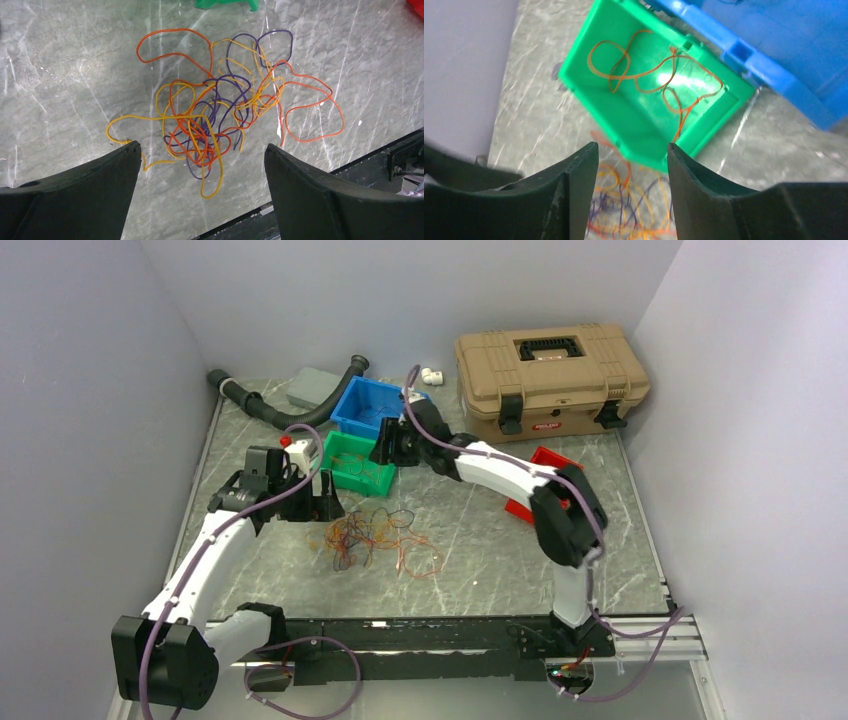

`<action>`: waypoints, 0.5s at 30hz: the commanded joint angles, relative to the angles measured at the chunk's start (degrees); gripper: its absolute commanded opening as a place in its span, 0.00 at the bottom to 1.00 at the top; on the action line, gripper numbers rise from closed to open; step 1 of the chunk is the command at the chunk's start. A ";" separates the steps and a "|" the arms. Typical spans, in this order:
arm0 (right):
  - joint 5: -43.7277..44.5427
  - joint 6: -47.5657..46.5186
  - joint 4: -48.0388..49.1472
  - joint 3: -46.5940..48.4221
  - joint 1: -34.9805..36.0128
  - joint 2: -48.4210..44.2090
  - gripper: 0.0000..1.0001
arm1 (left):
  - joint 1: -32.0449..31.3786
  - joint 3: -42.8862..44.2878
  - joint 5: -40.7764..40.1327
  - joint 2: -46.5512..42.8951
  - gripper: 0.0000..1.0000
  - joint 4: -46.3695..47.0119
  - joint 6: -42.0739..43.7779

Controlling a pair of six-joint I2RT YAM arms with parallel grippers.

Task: Untangle the cables

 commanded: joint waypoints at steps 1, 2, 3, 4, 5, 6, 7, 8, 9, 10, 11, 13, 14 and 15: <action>-0.89 -5.85 -0.93 -8.63 -0.21 -13.28 0.59 | -0.11 0.65 -0.52 0.53 0.95 0.45 1.30; -0.57 -6.99 -1.96 -10.91 -0.17 -15.38 0.63 | -0.16 0.61 -0.61 0.72 0.95 0.47 1.34; -0.25 -8.03 -3.25 -13.24 -0.17 -17.55 0.69 | -0.29 0.63 -1.00 0.85 0.94 0.46 1.46; 0.33 -9.65 -4.68 -15.22 -0.17 -19.58 0.76 | -0.59 0.74 -1.84 1.07 0.93 0.24 1.47; 1.23 -10.70 -6.38 -17.32 -0.06 -21.75 0.83 | -0.91 1.07 -3.09 1.35 0.93 -0.13 1.59; 2.04 -11.46 -7.77 -19.38 0.07 -23.53 0.89 | -1.34 1.41 -4.34 1.32 0.93 -0.56 1.68; 2.63 -11.88 -8.90 -21.52 0.16 -25.41 0.92 | -1.83 1.69 -5.80 1.16 0.93 -0.78 1.58; 3.35 -12.05 -9.83 -23.84 0.33 -27.51 0.94 | -2.36 1.95 -6.97 0.81 0.93 -0.95 1.46; 4.20 -11.91 -10.46 -26.04 0.47 -29.37 0.96 | -3.08 2.28 -8.09 0.44 0.94 -1.13 1.48; 4.76 -11.64 -10.89 -28.08 0.61 -31.34 0.96 | -3.83 2.61 -9.36 0.02 0.94 -1.31 1.28; 5.07 -11.21 -11.01 -30.13 0.79 -33.16 0.97 | -4.64 3.19 -10.61 -0.29 0.96 -1.61 0.91; 5.12 -10.34 -10.68 -33.79 1.22 -35.84 0.97 | -6.69 4.57 -13.93 -0.40 0.99 -2.54 0.00; 5.18 -9.90 -10.39 -35.27 1.49 -36.71 0.97 | -8.28 5.49 -16.03 -0.06 0.99 -3.22 -0.50; 5.28 -9.58 -10.17 -36.50 1.82 -37.20 0.97 | -9.97 6.57 -18.28 0.53 0.99 -3.86 -0.99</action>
